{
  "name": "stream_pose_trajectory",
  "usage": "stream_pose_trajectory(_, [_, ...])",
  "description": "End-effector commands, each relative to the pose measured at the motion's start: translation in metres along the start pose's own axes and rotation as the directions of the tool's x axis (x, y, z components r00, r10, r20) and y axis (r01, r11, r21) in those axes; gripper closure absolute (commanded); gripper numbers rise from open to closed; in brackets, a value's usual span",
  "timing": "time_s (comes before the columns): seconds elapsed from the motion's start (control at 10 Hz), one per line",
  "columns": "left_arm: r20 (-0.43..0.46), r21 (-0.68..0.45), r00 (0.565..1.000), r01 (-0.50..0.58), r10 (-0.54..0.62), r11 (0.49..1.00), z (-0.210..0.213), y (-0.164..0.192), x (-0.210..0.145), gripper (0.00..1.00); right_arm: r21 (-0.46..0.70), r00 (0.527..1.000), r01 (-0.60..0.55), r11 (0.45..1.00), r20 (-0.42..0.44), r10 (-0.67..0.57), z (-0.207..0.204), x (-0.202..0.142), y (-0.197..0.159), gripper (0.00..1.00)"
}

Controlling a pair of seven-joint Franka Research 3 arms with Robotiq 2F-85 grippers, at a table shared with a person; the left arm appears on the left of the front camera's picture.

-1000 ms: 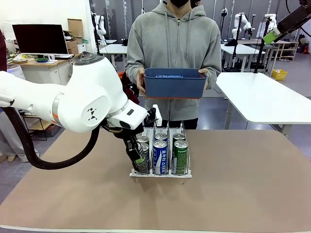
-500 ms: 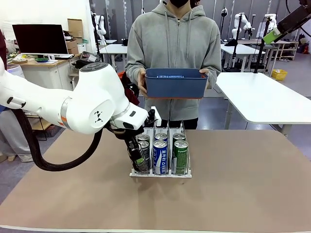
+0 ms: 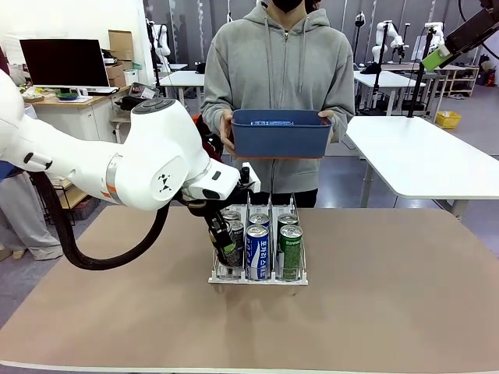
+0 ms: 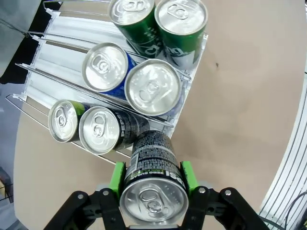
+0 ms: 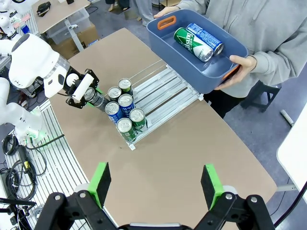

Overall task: Fill the beverage cans into the dispenser.
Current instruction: Place the picked Pepsi coke in the line of the Automatic Can Dispenser with the same cans.

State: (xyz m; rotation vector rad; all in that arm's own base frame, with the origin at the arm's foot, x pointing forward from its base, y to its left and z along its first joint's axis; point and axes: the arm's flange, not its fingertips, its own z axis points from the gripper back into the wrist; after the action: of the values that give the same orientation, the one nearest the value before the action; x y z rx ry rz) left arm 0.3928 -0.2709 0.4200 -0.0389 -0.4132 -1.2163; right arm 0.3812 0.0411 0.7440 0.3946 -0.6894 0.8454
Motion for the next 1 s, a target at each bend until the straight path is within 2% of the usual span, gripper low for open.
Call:
stream_pose_trajectory(0.0, [0.026,0.076,0.999,-0.028,0.027,0.997,-0.009,0.021,0.012,0.42,0.001,1.000,0.000,1.000,-0.003,0.000,-0.002,0.000,0.001,0.00])
stream_pose_trajectory(0.2, [-0.001,0.044,0.999,-0.037,0.037,0.998,-0.020,0.031,0.016,0.42,0.001,1.000,0.000,1.000,-0.003,0.000,-0.002,0.000,0.001,0.00])
stream_pose_trajectory(0.5, [-0.098,-0.064,0.995,-0.035,0.028,0.997,-0.035,0.036,0.020,0.42,0.001,1.000,0.000,1.000,-0.003,0.000,-0.002,0.000,0.001,0.00])
stream_pose_trajectory(0.9, [-0.137,-0.118,0.990,-0.052,0.036,0.992,-0.048,0.033,0.018,0.42,0.001,1.000,0.000,1.000,-0.003,0.000,-0.002,0.000,0.001,0.00])
